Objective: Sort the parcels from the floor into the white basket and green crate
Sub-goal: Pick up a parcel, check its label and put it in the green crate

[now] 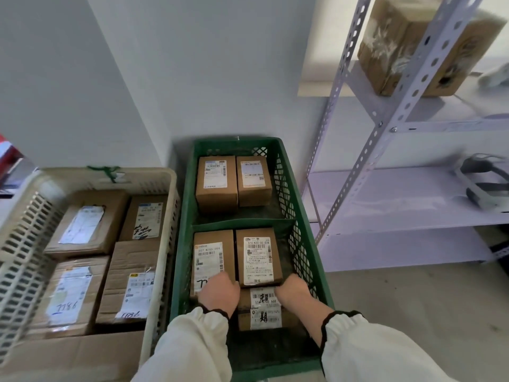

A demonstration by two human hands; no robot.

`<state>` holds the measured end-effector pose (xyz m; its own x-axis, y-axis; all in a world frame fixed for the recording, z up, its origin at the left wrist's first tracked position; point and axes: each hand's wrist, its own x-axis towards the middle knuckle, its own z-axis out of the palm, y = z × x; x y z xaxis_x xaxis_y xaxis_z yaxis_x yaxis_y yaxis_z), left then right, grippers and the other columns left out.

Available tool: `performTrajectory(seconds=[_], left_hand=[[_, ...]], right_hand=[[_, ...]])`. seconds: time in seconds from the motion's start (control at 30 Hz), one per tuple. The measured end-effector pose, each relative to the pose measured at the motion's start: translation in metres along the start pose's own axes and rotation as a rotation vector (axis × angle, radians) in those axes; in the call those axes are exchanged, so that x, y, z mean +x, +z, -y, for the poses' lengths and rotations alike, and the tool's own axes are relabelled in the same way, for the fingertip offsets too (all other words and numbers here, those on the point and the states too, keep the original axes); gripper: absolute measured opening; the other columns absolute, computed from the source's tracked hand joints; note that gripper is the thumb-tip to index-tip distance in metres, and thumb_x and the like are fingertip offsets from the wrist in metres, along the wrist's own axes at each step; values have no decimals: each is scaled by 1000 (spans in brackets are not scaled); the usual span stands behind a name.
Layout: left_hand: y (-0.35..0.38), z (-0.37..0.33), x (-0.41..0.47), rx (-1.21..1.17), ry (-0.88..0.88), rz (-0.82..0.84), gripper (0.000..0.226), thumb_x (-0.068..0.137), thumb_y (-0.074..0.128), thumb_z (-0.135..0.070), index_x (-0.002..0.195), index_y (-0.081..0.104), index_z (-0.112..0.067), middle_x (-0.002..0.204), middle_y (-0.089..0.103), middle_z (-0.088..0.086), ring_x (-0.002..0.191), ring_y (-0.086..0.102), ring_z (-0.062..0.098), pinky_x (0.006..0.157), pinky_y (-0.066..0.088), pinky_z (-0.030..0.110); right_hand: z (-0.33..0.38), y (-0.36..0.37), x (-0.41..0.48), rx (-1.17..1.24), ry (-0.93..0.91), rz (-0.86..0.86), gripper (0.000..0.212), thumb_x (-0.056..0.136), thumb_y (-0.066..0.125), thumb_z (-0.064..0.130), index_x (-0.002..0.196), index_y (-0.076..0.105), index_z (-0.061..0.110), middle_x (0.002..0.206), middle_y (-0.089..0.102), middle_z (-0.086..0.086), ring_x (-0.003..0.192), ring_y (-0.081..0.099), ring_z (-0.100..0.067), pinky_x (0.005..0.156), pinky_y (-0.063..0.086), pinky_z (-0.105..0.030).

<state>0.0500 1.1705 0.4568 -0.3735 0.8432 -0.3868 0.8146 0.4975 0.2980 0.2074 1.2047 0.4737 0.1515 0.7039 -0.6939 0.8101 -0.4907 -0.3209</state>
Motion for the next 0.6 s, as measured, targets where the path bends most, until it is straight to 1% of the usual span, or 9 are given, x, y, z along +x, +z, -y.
performTrajectory(seconds=[0.07, 0.13, 0.17, 0.2, 0.3, 0.37, 0.47, 0.57, 0.6], left_hand=[[-26, -3, 9, -33, 23, 9, 21, 91, 50, -36, 96, 61, -18, 91, 64, 0, 82, 61, 17, 69, 49, 28], [-55, -4, 19, -63, 70, 18, 22, 91, 50, -32, 98, 62, -14, 95, 66, 5, 87, 63, 21, 77, 52, 31], [-72, -5, 23, -72, 99, 16, 22, 92, 50, -30, 98, 62, -13, 95, 66, 6, 87, 63, 21, 77, 52, 31], [-89, -6, 28, -77, 128, 11, 22, 92, 50, -30, 99, 63, -13, 95, 66, 6, 86, 63, 20, 76, 51, 30], [-143, -12, 42, -38, 194, -13, 23, 92, 52, -30, 100, 63, -12, 97, 65, 6, 87, 61, 20, 72, 45, 28], [-178, -17, 49, 0, 206, -38, 24, 93, 51, -29, 101, 63, -9, 98, 65, 7, 88, 61, 22, 72, 44, 28], [-222, -27, 54, 56, 218, -86, 23, 96, 47, -23, 101, 61, -5, 102, 65, 11, 93, 62, 25, 73, 45, 28], [-258, -38, 55, 85, 229, -133, 26, 96, 45, -21, 106, 61, -2, 109, 64, 13, 100, 61, 28, 73, 42, 29], [-268, -41, 54, 88, 236, -137, 27, 97, 45, -21, 107, 61, -2, 110, 64, 13, 101, 60, 28, 74, 42, 28]], right_hand=[[21, -17, -11, -2, -87, 12, 23, 91, 56, 19, 110, 54, 8, 94, 60, -3, 90, 61, -17, 61, 49, -21], [46, -41, -26, 13, -200, 38, 36, 91, 56, 21, 123, 50, 5, 104, 61, -6, 90, 58, -15, 62, 49, -21], [61, -56, -35, 22, -261, 38, 40, 92, 56, 23, 127, 50, 5, 111, 61, -8, 90, 58, -14, 63, 47, -20], [76, -73, -45, 27, -327, 21, 39, 91, 57, 26, 125, 53, 7, 111, 63, -7, 89, 59, -13, 62, 44, -19], [121, -130, -83, 57, -515, -77, 28, 91, 57, 33, 110, 62, 13, 89, 63, 3, 82, 60, -9, 61, 41, -18], [151, -163, -108, 55, -640, -173, 25, 91, 56, 33, 108, 62, 16, 89, 62, 4, 82, 59, -9, 59, 39, -17], [194, -192, -137, -43, -732, -253, 23, 91, 56, 32, 106, 59, 15, 95, 61, -1, 85, 56, -15, 64, 42, -22], [226, -197, -149, -243, -740, -275, 31, 91, 54, 34, 112, 57, 11, 105, 60, -4, 94, 54, -18, 77, 42, -26], [233, -197, -150, -287, -737, -286, 33, 91, 53, 34, 114, 57, 10, 109, 60, -6, 95, 54, -19, 78, 42, -26]])
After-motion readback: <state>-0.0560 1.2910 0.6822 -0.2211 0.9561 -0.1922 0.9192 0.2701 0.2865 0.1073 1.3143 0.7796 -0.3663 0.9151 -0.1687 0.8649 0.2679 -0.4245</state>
